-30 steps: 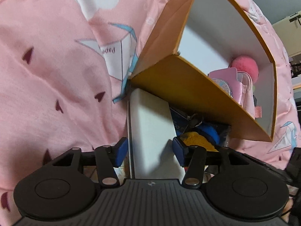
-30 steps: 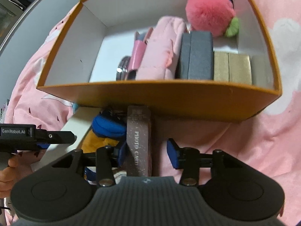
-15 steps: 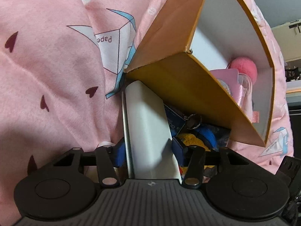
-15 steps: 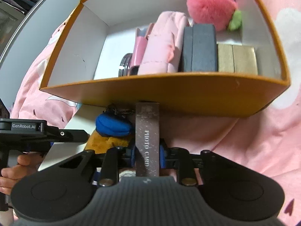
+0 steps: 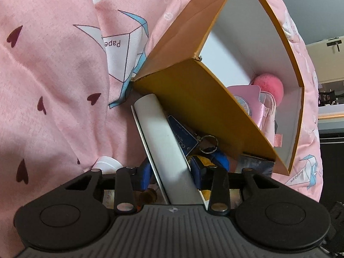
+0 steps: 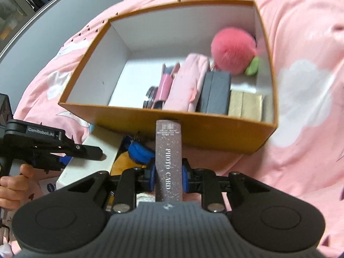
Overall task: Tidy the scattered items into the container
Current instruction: 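Lift the brown photo card box and white box up over the box rim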
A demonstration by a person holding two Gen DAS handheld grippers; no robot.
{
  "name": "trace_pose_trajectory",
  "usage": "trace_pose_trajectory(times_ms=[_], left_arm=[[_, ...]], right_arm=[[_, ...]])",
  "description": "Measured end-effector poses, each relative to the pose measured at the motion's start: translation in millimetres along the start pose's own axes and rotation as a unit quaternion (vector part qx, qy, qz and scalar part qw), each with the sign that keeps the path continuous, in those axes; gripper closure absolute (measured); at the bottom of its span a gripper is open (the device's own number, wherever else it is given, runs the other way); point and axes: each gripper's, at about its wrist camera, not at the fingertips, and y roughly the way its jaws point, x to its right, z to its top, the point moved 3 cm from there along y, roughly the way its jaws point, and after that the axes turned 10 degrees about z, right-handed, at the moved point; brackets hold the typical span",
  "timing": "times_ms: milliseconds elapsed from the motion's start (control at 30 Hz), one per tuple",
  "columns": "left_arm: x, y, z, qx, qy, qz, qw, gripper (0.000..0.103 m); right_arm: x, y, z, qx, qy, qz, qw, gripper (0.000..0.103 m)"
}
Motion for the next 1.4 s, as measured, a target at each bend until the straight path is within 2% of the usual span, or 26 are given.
trace_pose_trajectory(times_ms=[300, 533, 700, 767, 967, 1233, 1400], left_arm=[[5, -25, -21, 0.055, 0.011, 0.017, 0.9983, 0.067], [14, -59, -30, 0.112, 0.055, 0.033, 0.9916, 0.07], [18, -87, -40, 0.152, 0.085, 0.032, 0.9842, 0.07], [31, -91, -42, 0.169, 0.094, 0.03, 0.9807, 0.07], [46, -115, -44, 0.194, 0.127, 0.018, 0.9727, 0.07], [73, -140, -29, 0.254, 0.151, 0.009, 0.9554, 0.07], [90, -136, -13, 0.278, 0.164, 0.022, 0.946, 0.07]], right_arm=[[-2, -12, 7, 0.016, -0.006, -0.006, 1.0, 0.078], [-10, -21, 9, 0.028, -0.012, 0.004, 1.0, 0.078], [-21, -30, 10, 0.039, -0.025, 0.013, 0.999, 0.078], [-24, -34, 10, 0.043, -0.027, 0.019, 0.999, 0.078], [-33, -45, 12, 0.053, -0.036, 0.031, 0.997, 0.078], [-37, -52, 13, 0.061, -0.04, 0.036, 0.997, 0.078], [-34, -53, 19, 0.064, -0.035, 0.037, 0.997, 0.078]])
